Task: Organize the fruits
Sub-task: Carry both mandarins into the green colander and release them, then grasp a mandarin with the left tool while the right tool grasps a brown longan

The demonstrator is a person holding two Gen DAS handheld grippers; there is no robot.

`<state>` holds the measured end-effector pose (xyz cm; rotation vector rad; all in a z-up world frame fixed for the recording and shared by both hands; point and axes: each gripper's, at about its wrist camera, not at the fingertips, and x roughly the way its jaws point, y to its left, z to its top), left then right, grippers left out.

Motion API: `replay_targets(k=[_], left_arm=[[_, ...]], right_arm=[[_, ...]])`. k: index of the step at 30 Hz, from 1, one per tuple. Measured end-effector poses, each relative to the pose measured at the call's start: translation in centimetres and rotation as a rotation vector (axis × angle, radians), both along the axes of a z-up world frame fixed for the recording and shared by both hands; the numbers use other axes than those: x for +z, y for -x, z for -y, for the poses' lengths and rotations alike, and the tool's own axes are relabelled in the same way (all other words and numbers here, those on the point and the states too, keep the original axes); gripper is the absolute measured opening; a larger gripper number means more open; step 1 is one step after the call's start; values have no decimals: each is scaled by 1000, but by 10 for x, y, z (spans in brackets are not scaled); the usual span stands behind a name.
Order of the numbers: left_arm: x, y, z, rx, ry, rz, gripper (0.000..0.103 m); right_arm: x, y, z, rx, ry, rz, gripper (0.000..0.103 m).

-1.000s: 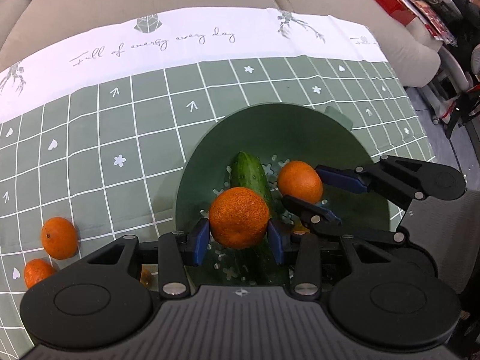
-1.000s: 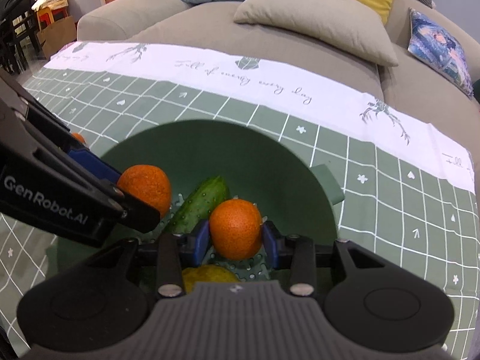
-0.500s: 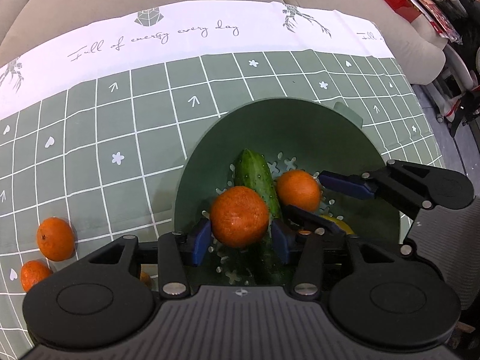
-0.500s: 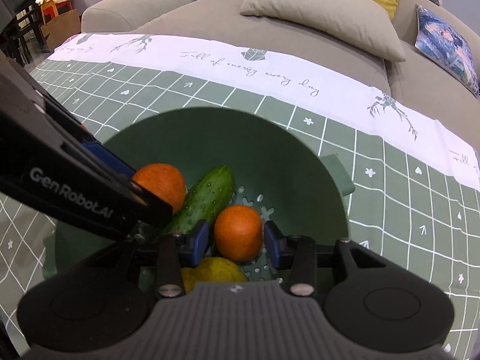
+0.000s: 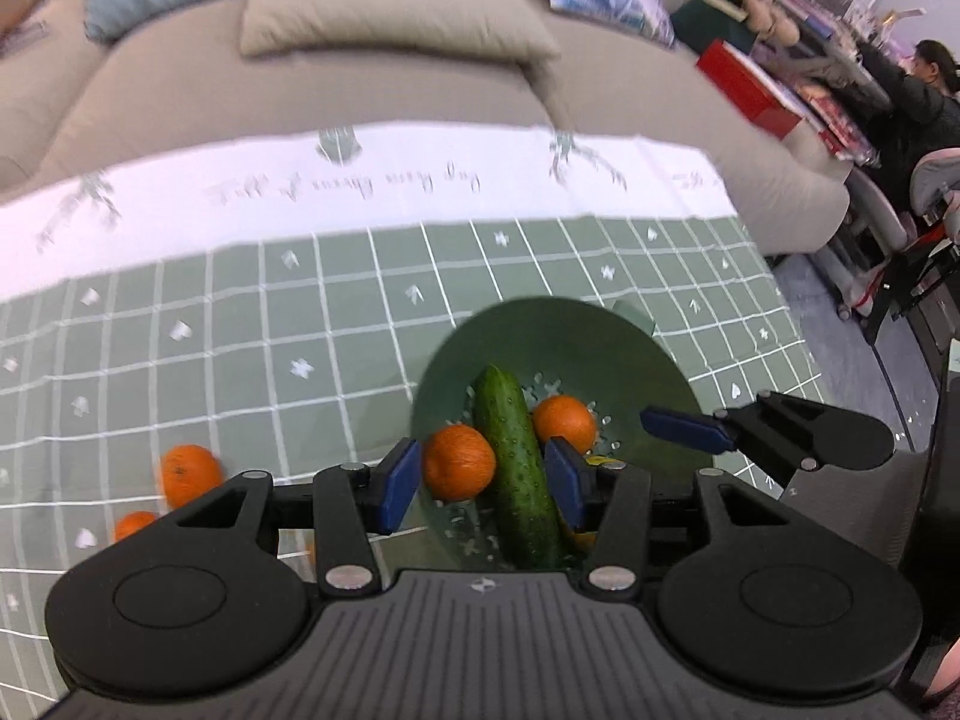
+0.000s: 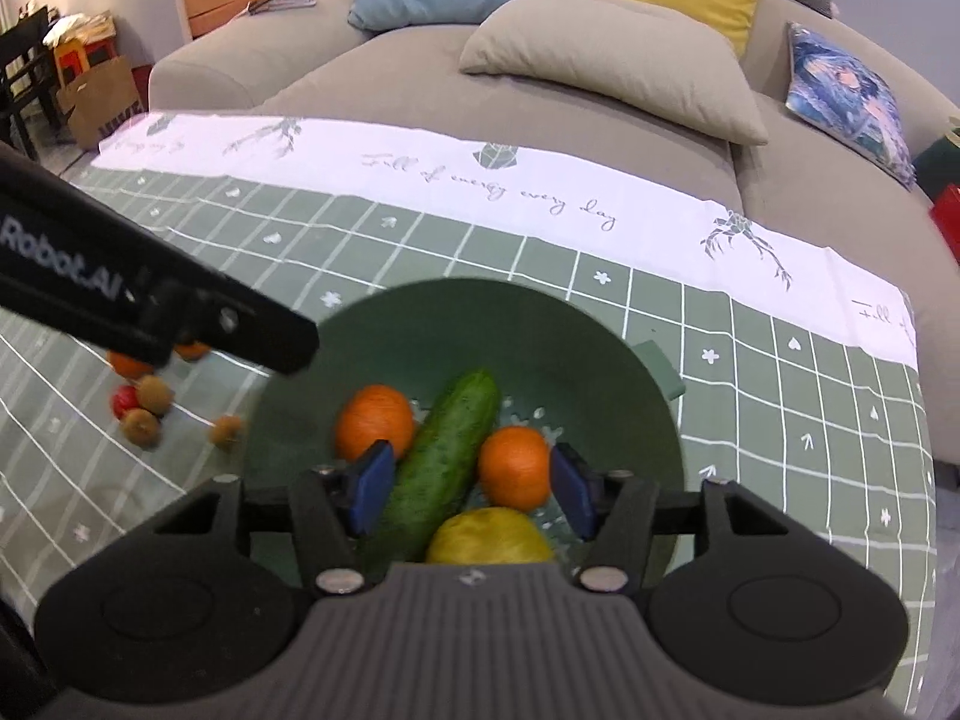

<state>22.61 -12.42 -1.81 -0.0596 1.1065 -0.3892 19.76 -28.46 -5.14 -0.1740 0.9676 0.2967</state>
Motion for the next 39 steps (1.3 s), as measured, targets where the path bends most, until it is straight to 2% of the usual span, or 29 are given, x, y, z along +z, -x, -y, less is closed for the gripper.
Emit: replay_targets(k=[9,17,22,26,32,39], left_arm=[[26,45,-41,8,-14,115,57],[30,82,-79,39,-41,182,57],[24,103,-101,70,-46,218,57],[15,119,-117,110,-60,217,57],[-1,137,-135,143,-56,227,56],[-16,137,-147,189,-42,214,48]], right_arm=[[28,46,-38,-7,-36,52,64],[30,81,-72,-19,-72,66,68],[24,100,-90,-39,-122,58,68],[21,114,-98,-52,-169,73,68],[14,125,-110,-48,-172,95,68],[7,122,-119,-50,-169,85,68]])
